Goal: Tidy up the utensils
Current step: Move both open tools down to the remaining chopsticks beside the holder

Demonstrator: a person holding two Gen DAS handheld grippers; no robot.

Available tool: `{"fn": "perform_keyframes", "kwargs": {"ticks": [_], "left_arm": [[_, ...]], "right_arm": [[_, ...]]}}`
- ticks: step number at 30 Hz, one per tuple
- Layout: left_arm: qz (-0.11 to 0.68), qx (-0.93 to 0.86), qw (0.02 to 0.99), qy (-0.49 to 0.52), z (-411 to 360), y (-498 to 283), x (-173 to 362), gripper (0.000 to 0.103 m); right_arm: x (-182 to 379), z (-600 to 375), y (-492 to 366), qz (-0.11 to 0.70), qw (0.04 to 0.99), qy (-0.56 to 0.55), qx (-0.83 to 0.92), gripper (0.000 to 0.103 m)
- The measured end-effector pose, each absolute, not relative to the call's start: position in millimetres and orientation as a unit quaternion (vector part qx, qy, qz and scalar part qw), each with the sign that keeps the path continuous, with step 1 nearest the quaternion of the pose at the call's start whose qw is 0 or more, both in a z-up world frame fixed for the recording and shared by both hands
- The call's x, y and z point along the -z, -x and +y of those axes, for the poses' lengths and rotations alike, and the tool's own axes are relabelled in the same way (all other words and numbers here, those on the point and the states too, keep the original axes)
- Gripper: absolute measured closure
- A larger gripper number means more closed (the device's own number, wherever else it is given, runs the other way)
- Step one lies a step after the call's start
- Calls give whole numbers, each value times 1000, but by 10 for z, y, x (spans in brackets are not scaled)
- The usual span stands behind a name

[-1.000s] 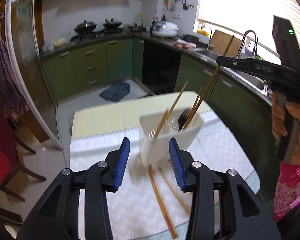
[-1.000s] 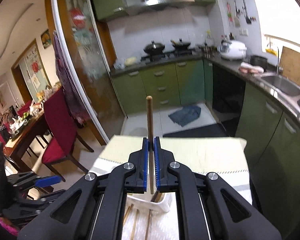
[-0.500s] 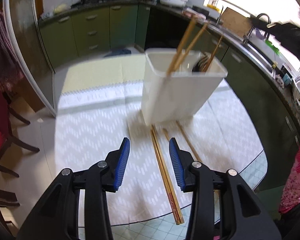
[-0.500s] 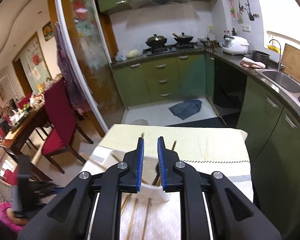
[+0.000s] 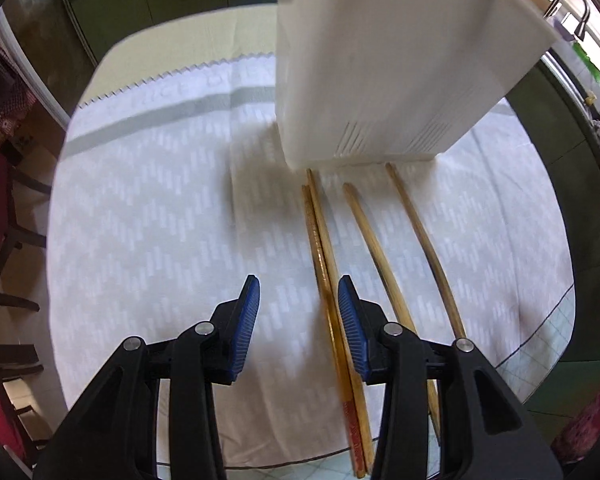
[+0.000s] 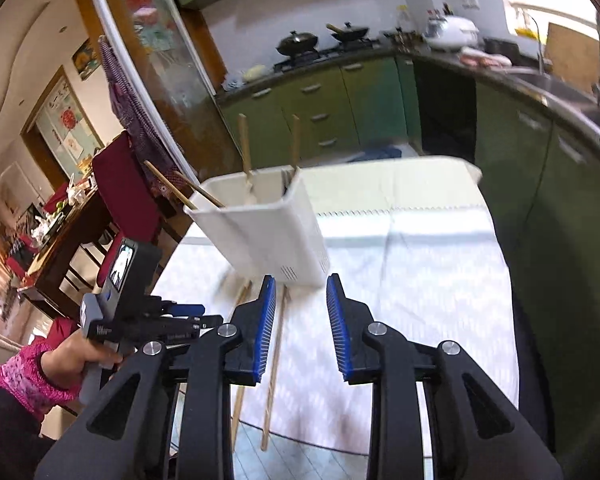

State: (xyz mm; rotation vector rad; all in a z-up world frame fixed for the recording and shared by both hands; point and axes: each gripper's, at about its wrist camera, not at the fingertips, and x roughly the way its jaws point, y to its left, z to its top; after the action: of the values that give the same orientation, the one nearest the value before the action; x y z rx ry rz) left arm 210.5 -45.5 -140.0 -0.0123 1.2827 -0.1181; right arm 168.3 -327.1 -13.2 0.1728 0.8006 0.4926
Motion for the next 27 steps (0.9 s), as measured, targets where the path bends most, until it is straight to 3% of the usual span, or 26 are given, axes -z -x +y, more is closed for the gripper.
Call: {"fn": "perform_keyframes", "kwargs": {"ticks": [16, 18, 19, 27], "left_arm": [[618, 30, 785, -33, -661, -2126, 1634, 64], [616, 28, 786, -33, -658, -2123, 1641, 78], [617, 31, 785, -34, -656, -2125, 1643, 91], [627, 44, 776, -51, -493, -2072, 1622, 95]], "right_arm": [[388, -3166, -1715, 422, 870, -72, -247, 70], [463, -3015, -1699, 433, 865, -49, -249, 70], [517, -2923, -1696, 442, 861, -35, -251, 70], [1088, -2191, -1916, 508, 820, 63, -255, 70]]}}
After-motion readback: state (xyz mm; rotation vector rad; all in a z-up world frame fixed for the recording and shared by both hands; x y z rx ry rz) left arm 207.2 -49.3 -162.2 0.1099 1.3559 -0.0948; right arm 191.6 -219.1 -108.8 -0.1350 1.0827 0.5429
